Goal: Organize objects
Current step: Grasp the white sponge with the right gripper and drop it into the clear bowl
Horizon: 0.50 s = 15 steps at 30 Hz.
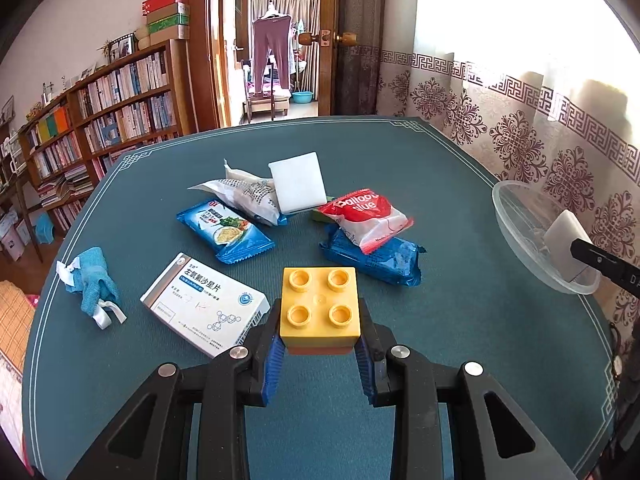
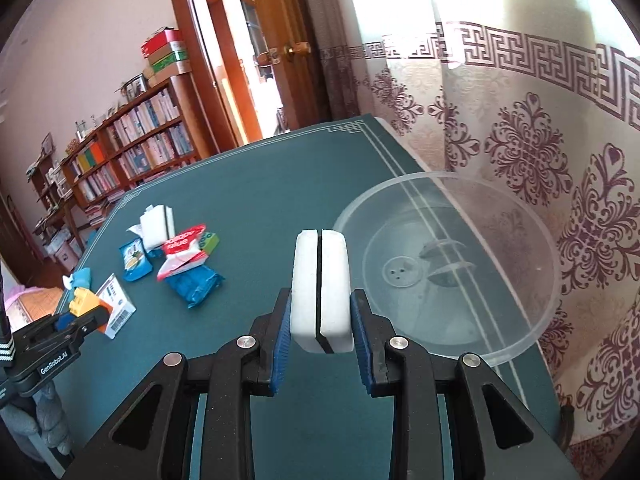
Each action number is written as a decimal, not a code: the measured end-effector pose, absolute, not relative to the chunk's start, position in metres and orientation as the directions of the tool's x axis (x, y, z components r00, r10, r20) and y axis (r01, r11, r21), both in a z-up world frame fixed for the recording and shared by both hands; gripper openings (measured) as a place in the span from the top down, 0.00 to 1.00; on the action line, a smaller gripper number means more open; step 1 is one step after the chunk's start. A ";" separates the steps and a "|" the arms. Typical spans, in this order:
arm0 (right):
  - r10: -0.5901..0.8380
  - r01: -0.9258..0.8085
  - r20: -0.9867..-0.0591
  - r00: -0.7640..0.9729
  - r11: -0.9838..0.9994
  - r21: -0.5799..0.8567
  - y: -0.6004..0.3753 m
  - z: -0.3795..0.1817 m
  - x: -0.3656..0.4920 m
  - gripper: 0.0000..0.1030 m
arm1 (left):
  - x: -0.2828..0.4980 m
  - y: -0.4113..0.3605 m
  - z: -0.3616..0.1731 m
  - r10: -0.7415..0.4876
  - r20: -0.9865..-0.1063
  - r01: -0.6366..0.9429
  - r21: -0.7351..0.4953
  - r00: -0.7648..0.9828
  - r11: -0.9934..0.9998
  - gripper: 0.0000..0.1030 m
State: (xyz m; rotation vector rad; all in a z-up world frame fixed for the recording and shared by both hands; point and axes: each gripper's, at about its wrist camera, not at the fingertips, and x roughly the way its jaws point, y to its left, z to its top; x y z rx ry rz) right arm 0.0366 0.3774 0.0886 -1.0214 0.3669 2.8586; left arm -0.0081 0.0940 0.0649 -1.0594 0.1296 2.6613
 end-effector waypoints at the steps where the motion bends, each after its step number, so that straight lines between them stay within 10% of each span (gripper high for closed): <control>1: 0.014 -0.178 -0.635 -0.773 -0.964 0.195 0.385 0.087 0.037 0.71 | -0.008 0.098 0.065 0.222 -0.685 -0.290 -0.017 -0.694 -0.957 0.68; 15: 0.177 -0.348 -0.658 -0.732 -0.927 0.139 0.453 0.069 0.033 0.71 | -0.007 0.149 0.069 0.254 -0.691 -0.356 0.005 -0.676 -0.934 0.68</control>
